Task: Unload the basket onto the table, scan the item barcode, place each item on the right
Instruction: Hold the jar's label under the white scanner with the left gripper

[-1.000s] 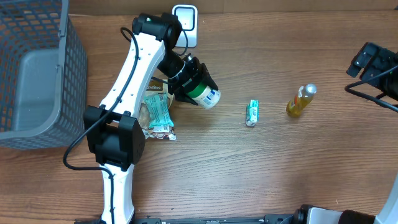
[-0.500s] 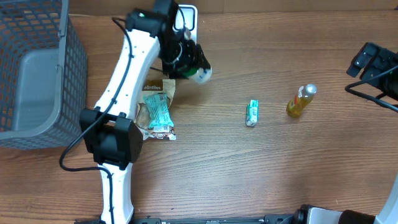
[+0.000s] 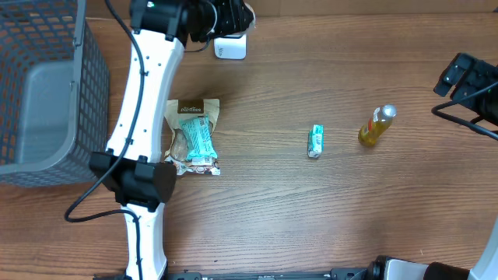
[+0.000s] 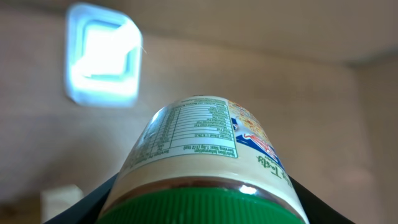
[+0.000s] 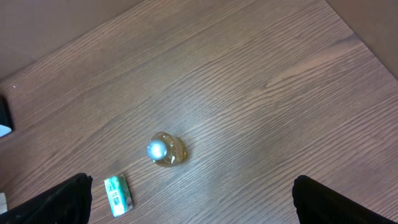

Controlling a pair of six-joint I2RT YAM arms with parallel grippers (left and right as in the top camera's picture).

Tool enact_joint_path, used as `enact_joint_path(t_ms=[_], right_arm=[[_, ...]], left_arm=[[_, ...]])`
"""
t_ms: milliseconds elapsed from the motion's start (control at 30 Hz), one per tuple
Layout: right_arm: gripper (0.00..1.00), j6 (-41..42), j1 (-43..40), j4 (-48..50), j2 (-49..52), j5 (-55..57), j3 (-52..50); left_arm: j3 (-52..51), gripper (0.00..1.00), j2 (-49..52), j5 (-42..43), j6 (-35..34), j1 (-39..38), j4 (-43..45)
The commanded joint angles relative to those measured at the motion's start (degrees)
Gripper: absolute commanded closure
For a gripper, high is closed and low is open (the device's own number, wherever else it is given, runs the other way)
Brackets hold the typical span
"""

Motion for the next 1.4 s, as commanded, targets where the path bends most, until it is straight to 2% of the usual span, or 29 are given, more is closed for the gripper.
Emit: enact_joint_path(t_ms=[0, 133, 267, 367, 667, 800, 867, 1000, 1133, 1367], right_arm=[[0.0, -0.26, -0.13, 0.13, 0.0, 0.13, 0.09], [0.0, -0.26, -0.13, 0.11, 0.0, 0.13, 0.09], [0.0, -0.26, -0.13, 0.13, 0.0, 0.13, 0.09], [0.0, -0.26, -0.13, 0.11, 0.0, 0.13, 0.09], [0.0, -0.26, -0.13, 0.11, 0.0, 0.13, 0.09], [0.0, -0.26, -0.13, 0.11, 0.0, 0.13, 0.09], [0.0, -0.26, -0.13, 0.11, 0.0, 0.13, 0.09], [0.0, -0.26, -0.13, 0.11, 0.0, 0.13, 0.09], [0.0, -0.26, -0.13, 0.11, 0.0, 0.13, 0.09], [0.0, -0.26, -0.13, 0.11, 0.0, 0.13, 0.09]], left_arm=[[1.16, 0.92, 1.81, -17.81, 1.14, -2.23, 4.15], [1.16, 0.93, 4.02, -20.61, 1.16, -3.32, 9.31], [1.16, 0.85, 7.52, -21.07, 1.16, -3.43, 15.26], [1.16, 0.85, 10.84, -21.4, 1.75, -3.23, 20.85], [1.16, 0.91, 19.34, -22.38, 12.13, -2.73, 35.54], [1.16, 0.91, 21.18, -22.56, 18.21, -2.62, 38.58], [1.16, 0.96, 21.51, -22.56, 20.06, -2.43, 39.36], [1.16, 0.96, 21.55, -22.93, 20.26, -2.05, 39.36], [1.14, 0.96, 21.86, -27.54, 20.24, -1.99, 39.08], [1.01, 0.96, 23.89, -27.47, 20.2, -1.97, 40.28]])
